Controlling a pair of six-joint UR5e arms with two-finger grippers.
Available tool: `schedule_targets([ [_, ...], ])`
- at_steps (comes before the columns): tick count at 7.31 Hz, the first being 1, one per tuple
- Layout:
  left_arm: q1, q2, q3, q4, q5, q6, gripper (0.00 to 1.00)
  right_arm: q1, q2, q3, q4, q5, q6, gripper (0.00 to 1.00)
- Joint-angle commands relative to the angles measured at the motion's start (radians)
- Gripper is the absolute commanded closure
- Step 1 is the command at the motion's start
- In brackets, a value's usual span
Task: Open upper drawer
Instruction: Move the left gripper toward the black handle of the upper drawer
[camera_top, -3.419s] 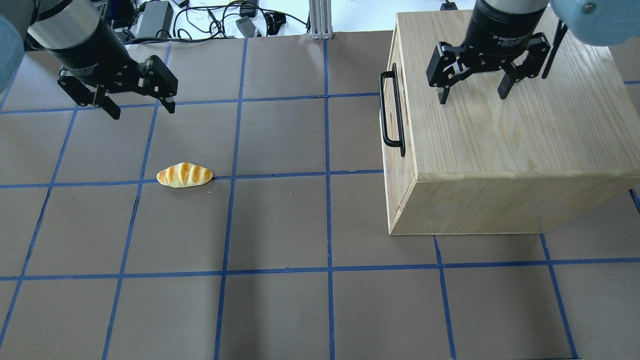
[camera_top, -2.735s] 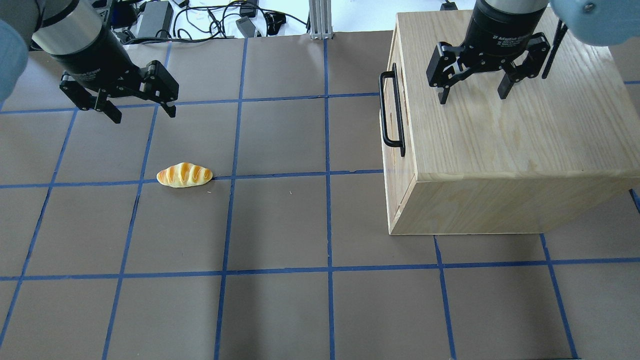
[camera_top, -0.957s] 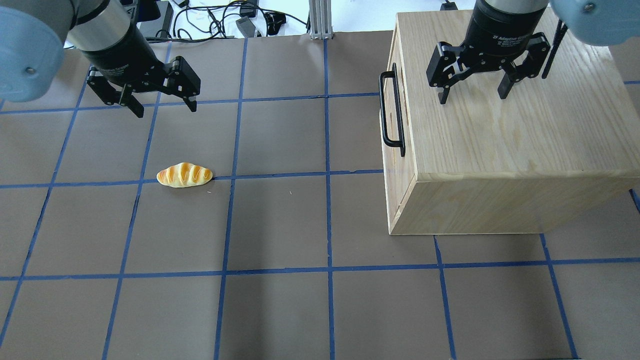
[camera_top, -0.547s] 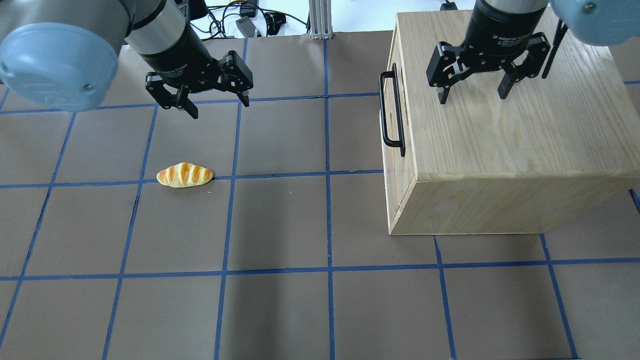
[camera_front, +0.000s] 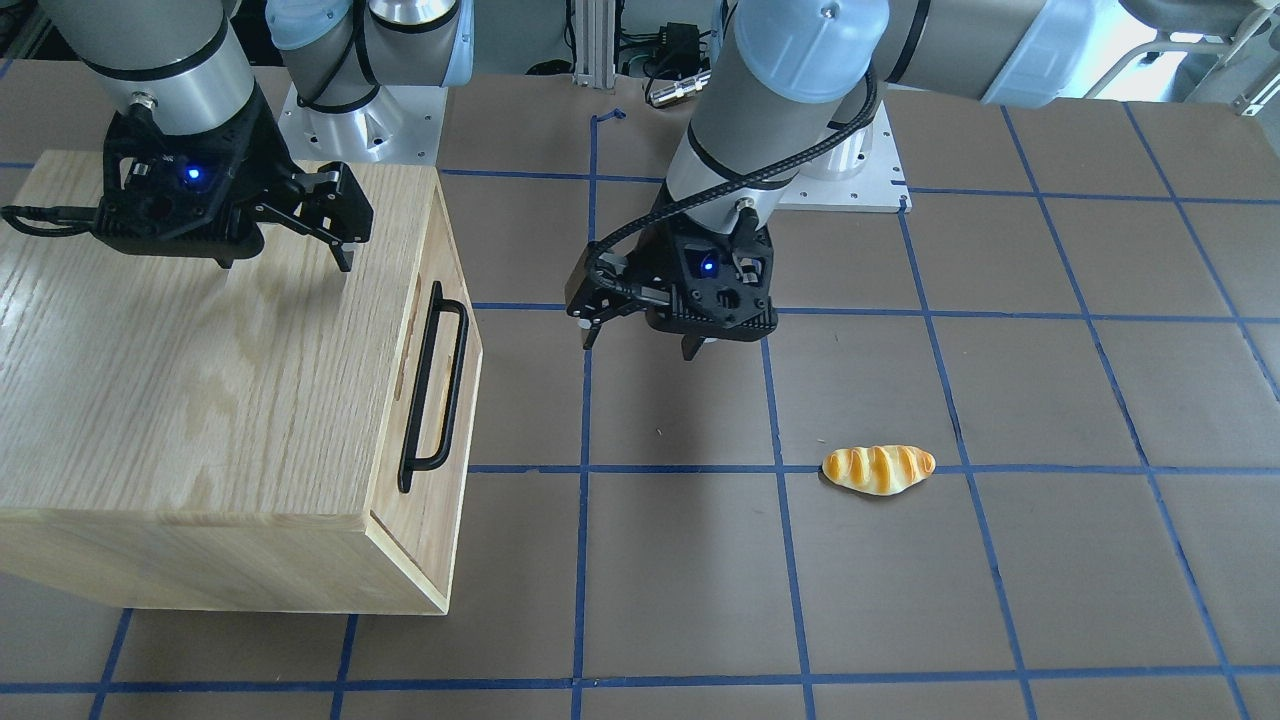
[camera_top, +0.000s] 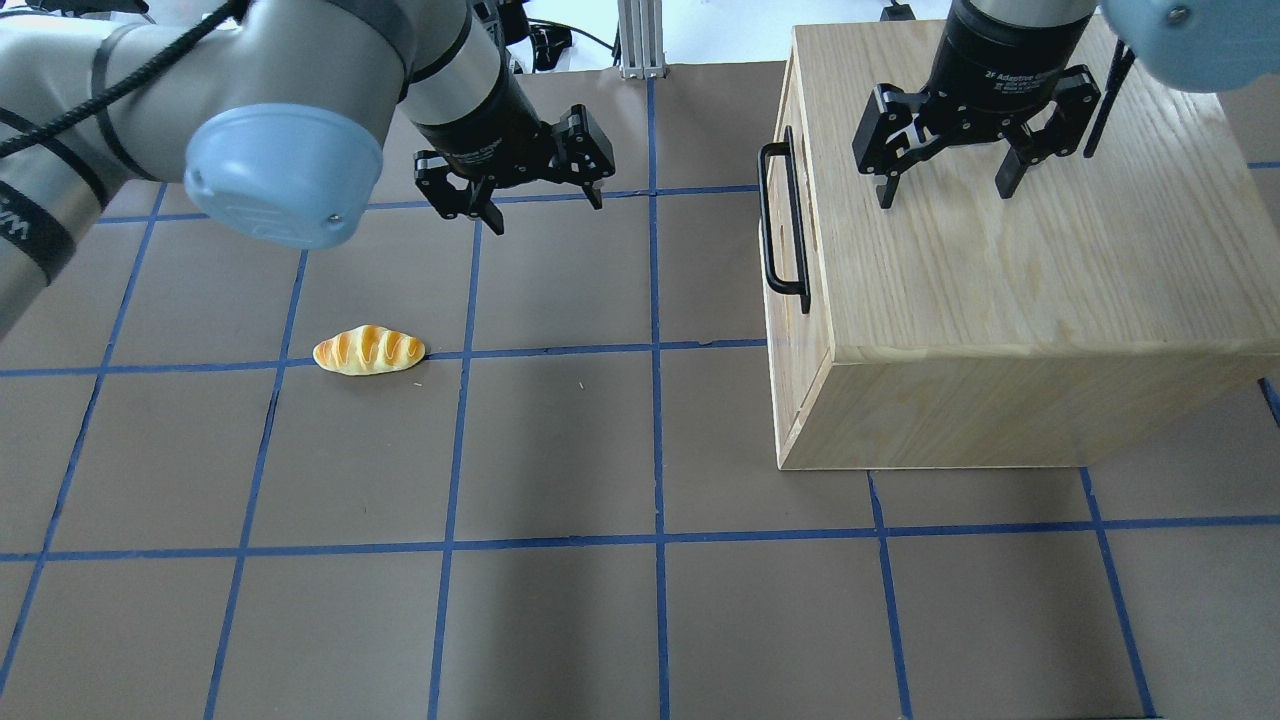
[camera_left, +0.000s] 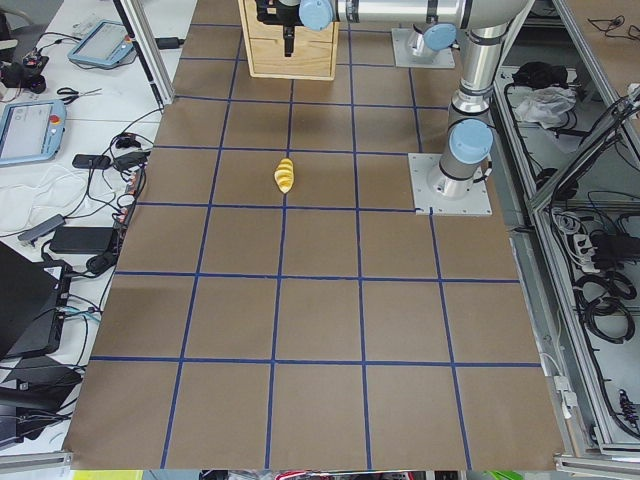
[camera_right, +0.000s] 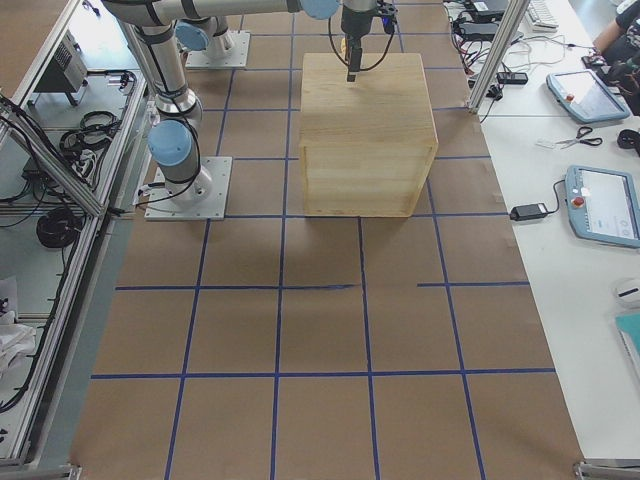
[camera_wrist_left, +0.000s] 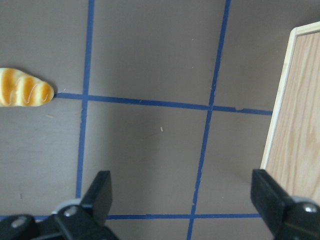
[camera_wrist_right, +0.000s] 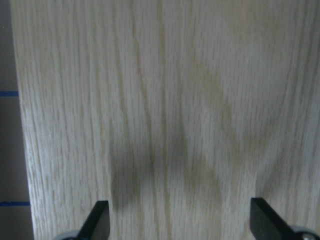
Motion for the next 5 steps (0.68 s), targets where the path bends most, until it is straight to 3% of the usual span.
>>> schedule_targets([
  [1, -0.029, -0.054, 0.003, 0.075, -0.043, 0.003, 0.0, 0.0, 0.0, 0.001, 0.0, 0.0, -0.001, 0.0],
  [5, -0.084, -0.114, 0.006, 0.184, -0.041, -0.039, 0.0, 0.0, 0.0, -0.001, 0.0, 0.0, -0.001, 0.0],
])
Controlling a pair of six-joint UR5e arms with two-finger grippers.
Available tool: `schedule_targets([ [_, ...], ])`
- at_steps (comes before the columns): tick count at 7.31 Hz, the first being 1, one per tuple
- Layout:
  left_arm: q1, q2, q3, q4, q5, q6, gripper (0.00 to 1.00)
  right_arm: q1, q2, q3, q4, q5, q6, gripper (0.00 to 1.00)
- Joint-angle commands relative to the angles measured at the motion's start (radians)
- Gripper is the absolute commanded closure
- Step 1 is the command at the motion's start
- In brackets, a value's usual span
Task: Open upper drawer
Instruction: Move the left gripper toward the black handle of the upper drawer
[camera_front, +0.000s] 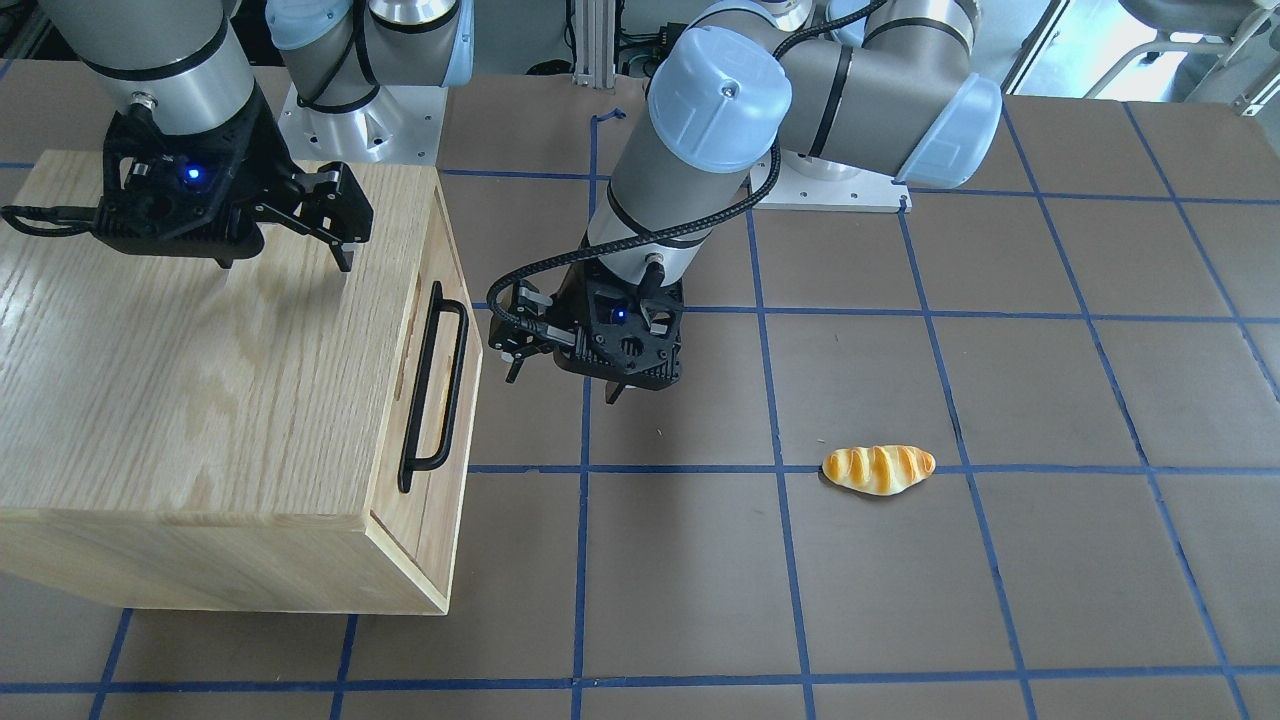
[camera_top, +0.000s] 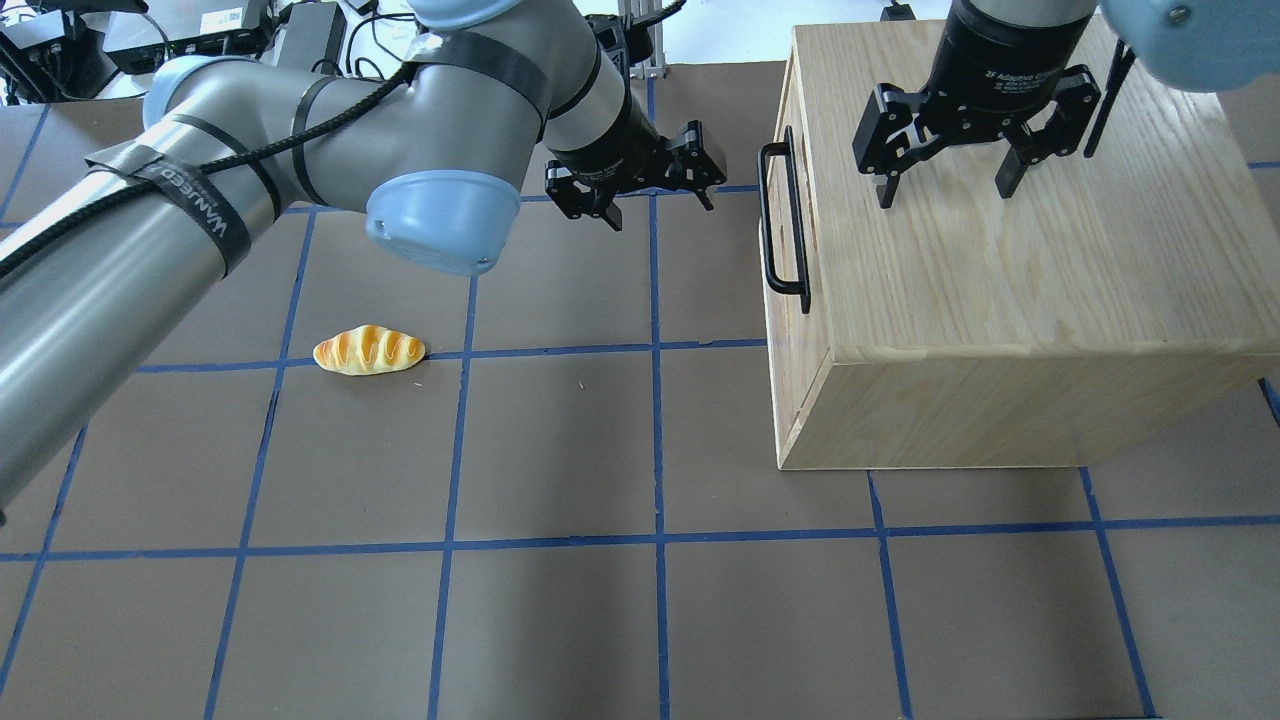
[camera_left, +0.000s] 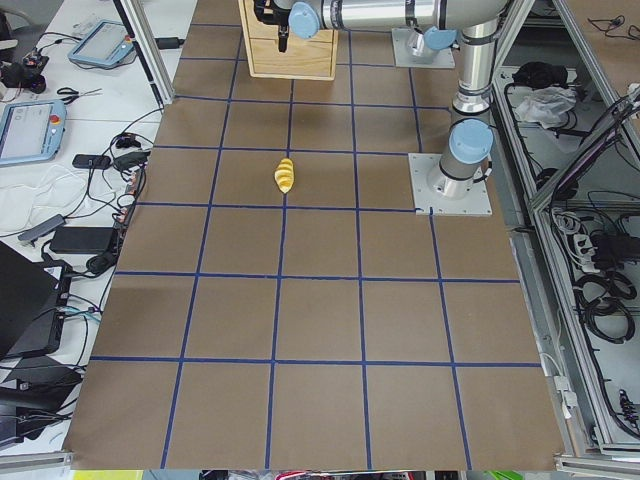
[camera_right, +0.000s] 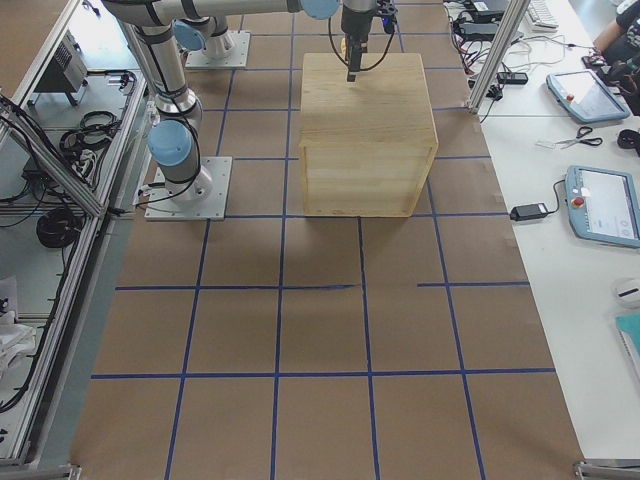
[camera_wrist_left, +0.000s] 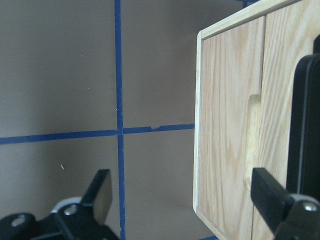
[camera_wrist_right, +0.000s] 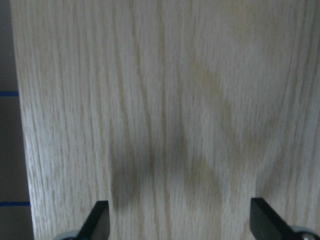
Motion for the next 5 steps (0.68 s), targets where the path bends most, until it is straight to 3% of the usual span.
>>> schedule_targets([
  [1, -0.029, -0.026, 0.01, 0.055, -0.002, -0.051, 0.0, 0.0, 0.0, 0.0, 0.0, 0.0, 0.0, 0.0],
  [5, -0.055, -0.062, 0.038, 0.057, -0.05, -0.094, 0.0, 0.0, 0.0, 0.0, 0.0, 0.0, 0.001, 0.0],
])
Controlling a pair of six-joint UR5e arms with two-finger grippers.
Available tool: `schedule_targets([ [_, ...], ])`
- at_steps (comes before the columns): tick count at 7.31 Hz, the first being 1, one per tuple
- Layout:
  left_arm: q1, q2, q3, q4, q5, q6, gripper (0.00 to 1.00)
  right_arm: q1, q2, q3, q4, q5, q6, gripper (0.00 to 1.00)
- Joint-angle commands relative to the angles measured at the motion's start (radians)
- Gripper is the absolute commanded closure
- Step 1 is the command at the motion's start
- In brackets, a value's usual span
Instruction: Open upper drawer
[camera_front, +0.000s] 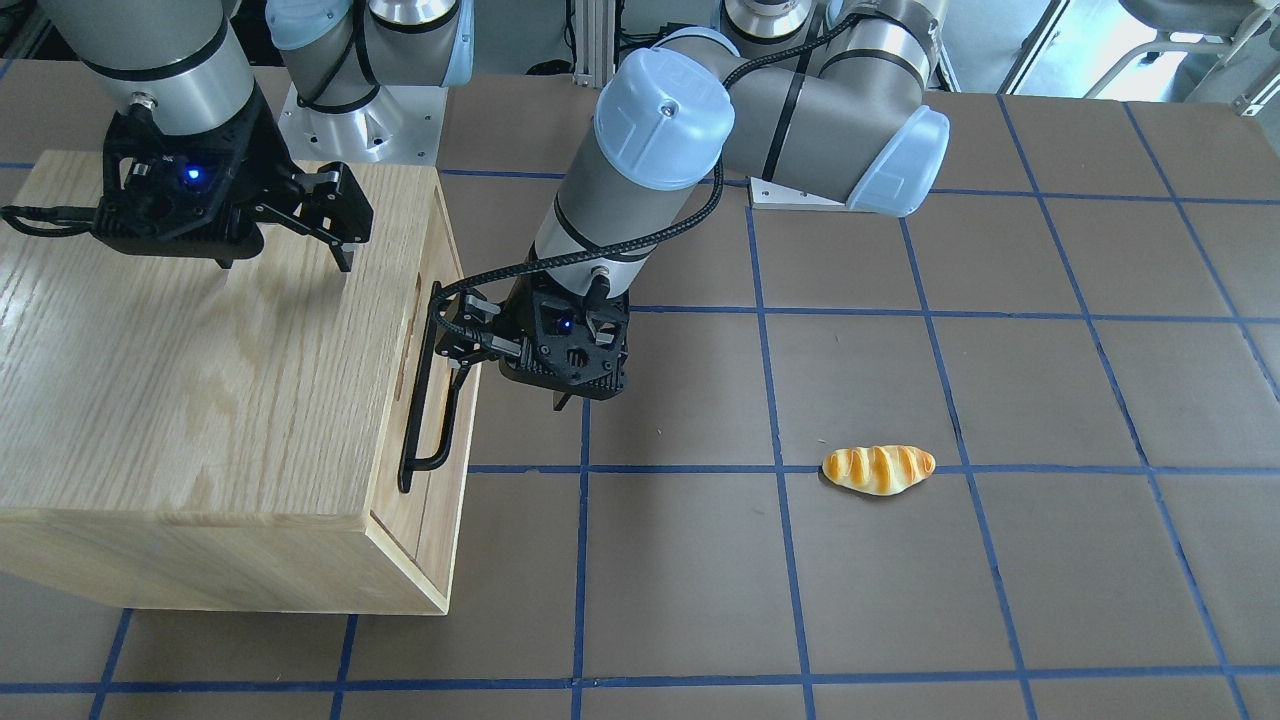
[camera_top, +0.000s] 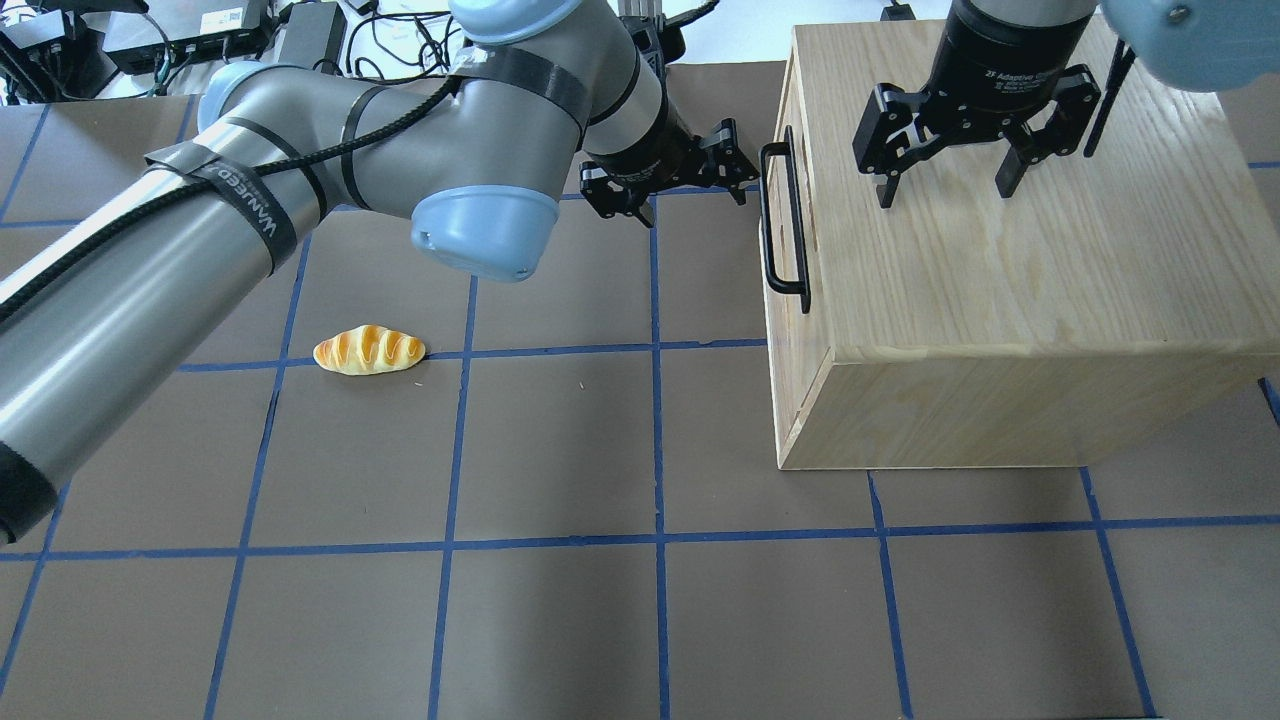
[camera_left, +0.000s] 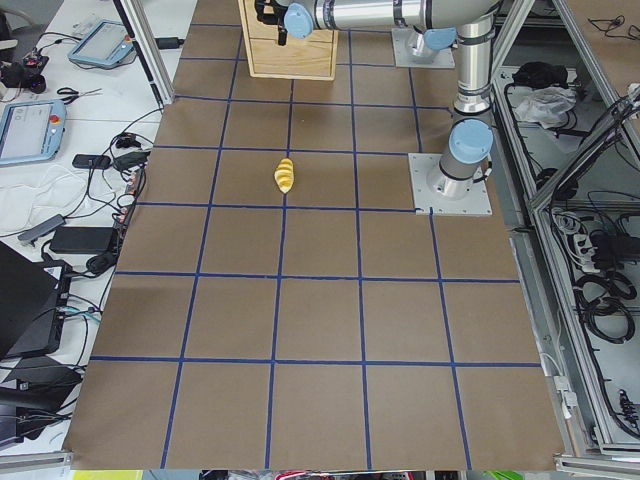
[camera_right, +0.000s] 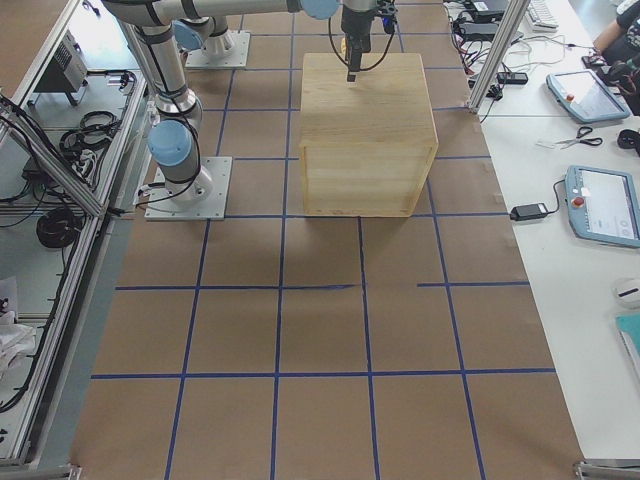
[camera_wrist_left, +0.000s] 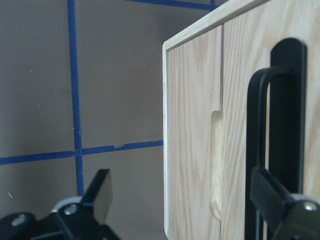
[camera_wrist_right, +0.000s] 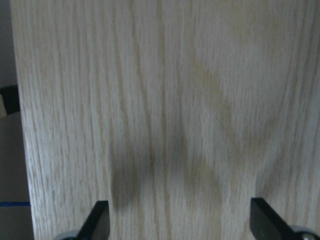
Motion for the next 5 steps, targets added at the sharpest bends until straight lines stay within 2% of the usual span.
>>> schedule_targets([
  [1, -0.014, -0.013, 0.007, 0.001, -0.006, -0.015, 0.0, 0.0, 0.0, 0.0, 0.0, 0.0, -0.001, 0.0],
  [5, -0.021, -0.033, 0.008, 0.0, -0.003, -0.012, 0.0, 0.0, 0.0, 0.0, 0.0, 0.0, 0.0, 0.0],
])
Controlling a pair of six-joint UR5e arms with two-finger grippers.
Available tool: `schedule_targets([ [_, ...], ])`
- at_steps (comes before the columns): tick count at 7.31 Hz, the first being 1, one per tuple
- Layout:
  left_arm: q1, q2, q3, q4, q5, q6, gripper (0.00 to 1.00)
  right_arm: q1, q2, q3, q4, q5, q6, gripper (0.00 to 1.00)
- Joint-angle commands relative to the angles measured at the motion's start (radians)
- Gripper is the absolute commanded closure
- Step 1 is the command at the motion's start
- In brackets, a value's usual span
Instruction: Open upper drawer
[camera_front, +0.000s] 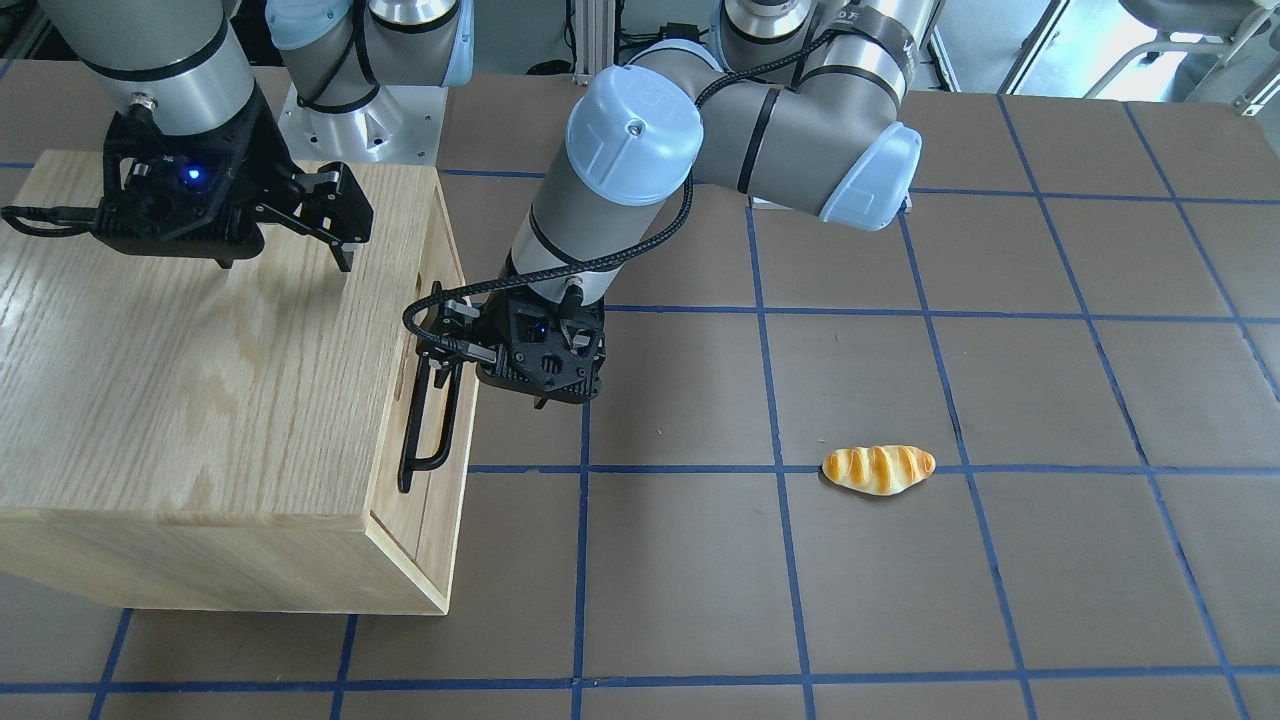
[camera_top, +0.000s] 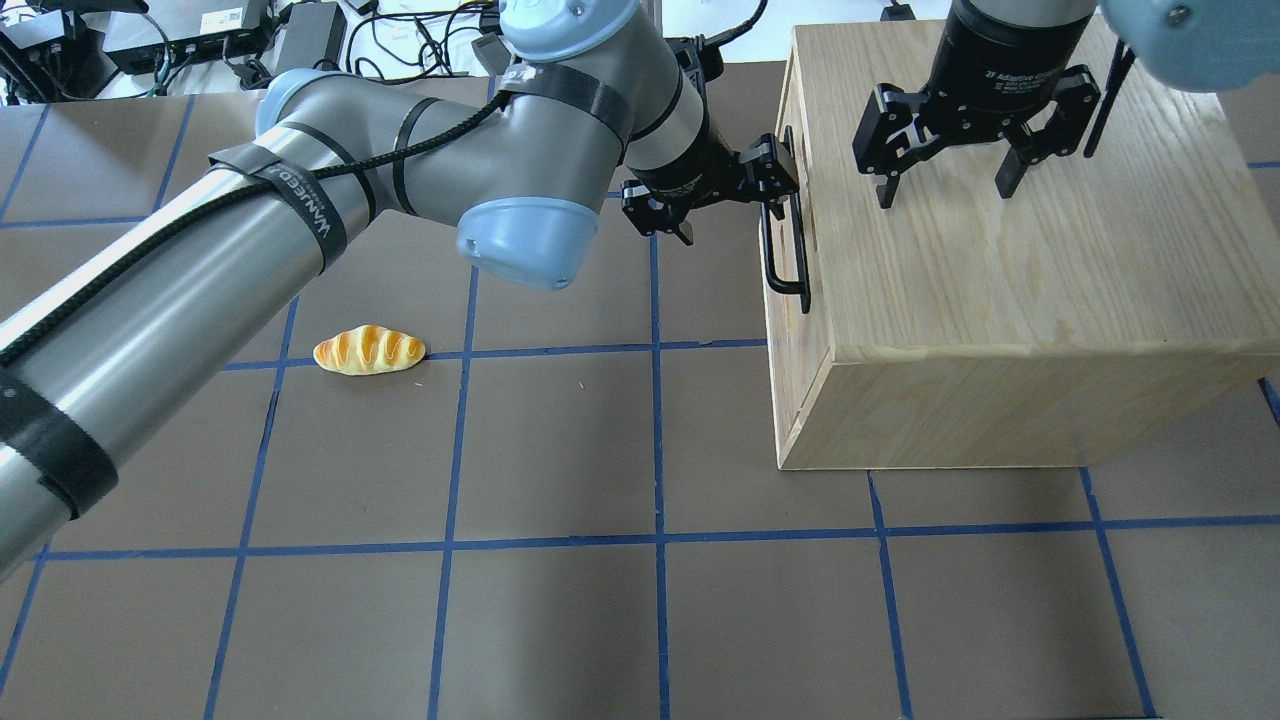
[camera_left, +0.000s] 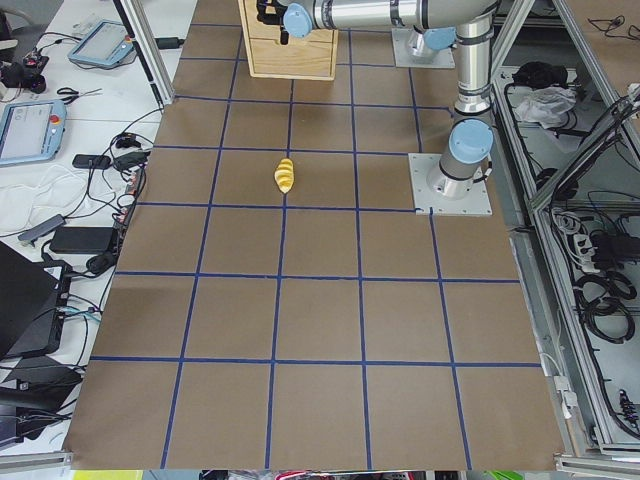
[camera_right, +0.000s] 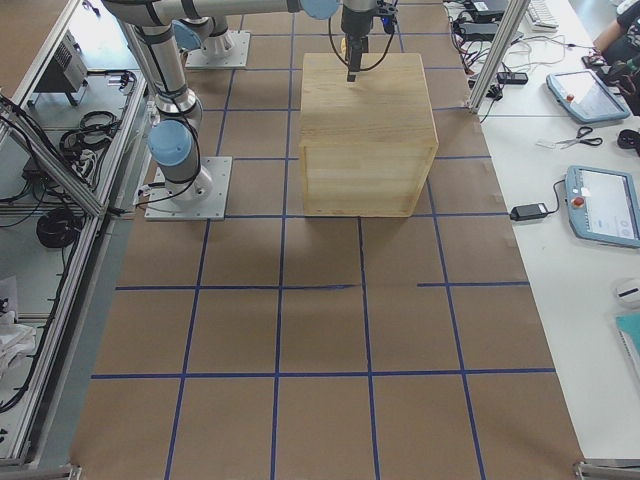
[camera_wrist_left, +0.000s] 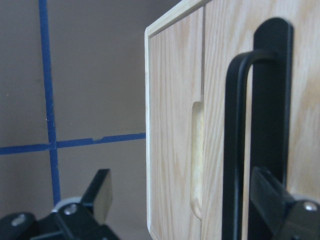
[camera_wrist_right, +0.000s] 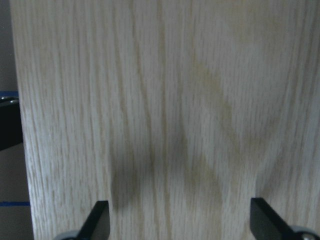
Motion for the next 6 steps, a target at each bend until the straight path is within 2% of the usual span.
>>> schedule_targets([
  [1, -0.001, -0.011, 0.003, -0.001, 0.008, 0.007, 0.0, -0.001, 0.0, 0.001, 0.0, 0.0, -0.001, 0.0],
  [6, 0.001, -0.017, 0.02, -0.02, 0.071, 0.022, 0.0, 0.0, 0.0, 0.001, 0.0, 0.0, -0.001, 0.0],
])
